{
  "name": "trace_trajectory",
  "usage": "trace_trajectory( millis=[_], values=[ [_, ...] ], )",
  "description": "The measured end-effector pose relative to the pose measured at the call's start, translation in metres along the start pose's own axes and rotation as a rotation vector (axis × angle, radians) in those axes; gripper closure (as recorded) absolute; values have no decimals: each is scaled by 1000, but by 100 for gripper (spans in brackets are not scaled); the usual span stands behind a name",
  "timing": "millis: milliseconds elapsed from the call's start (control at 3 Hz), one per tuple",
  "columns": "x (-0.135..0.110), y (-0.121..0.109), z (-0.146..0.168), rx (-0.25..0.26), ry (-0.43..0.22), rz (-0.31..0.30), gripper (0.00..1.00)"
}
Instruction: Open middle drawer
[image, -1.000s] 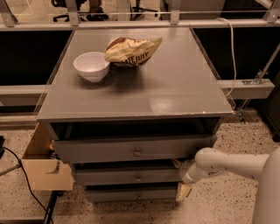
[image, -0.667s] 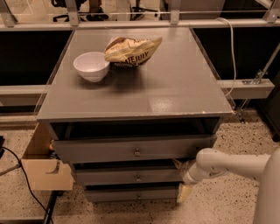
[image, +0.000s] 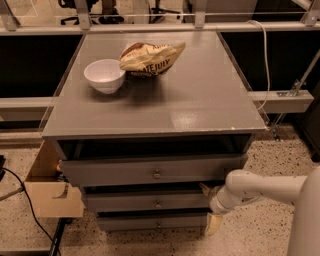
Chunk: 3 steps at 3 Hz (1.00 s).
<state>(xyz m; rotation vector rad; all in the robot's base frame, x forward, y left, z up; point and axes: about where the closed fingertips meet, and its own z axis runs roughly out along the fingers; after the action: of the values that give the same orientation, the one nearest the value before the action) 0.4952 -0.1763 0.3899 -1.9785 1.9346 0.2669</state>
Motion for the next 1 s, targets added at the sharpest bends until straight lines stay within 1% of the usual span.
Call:
trace_trajectory(
  millis=[667,1000],
  values=[
    [7,12,-2,-76,23,29,0],
    [7,15,-5,-91,27,31,0]
  ],
)
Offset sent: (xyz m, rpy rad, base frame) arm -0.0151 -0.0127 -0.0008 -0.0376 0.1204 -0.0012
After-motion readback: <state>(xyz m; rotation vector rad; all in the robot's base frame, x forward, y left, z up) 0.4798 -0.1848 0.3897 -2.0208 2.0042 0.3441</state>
